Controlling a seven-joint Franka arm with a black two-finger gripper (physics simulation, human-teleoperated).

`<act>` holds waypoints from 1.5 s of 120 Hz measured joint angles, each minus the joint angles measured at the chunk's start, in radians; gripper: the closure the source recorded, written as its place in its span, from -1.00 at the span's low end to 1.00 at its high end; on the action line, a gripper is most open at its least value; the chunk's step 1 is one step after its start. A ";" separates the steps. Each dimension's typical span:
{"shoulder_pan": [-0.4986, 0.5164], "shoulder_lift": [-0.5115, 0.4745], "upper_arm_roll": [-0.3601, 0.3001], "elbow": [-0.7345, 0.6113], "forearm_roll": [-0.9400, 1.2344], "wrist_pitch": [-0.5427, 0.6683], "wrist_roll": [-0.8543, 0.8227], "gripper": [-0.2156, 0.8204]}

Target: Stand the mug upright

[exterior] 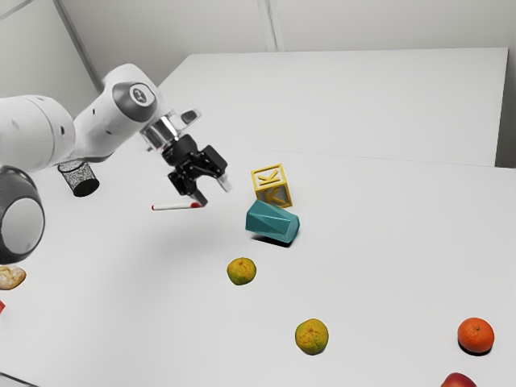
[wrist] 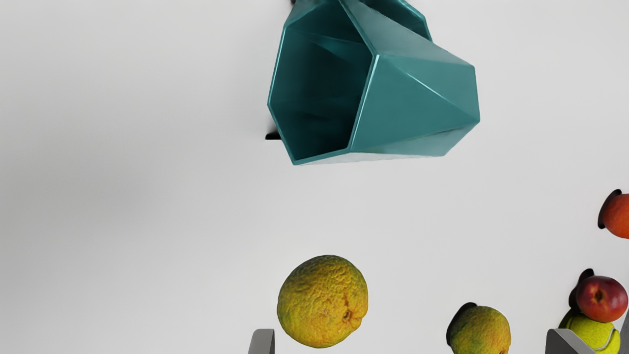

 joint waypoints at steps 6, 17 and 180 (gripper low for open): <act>0.001 0.037 -0.001 0.037 -0.005 0.004 0.008 -0.58; 0.002 0.091 -0.002 0.081 -0.020 0.011 0.021 -0.58; -0.003 0.206 -0.099 0.122 -0.221 0.045 0.086 0.32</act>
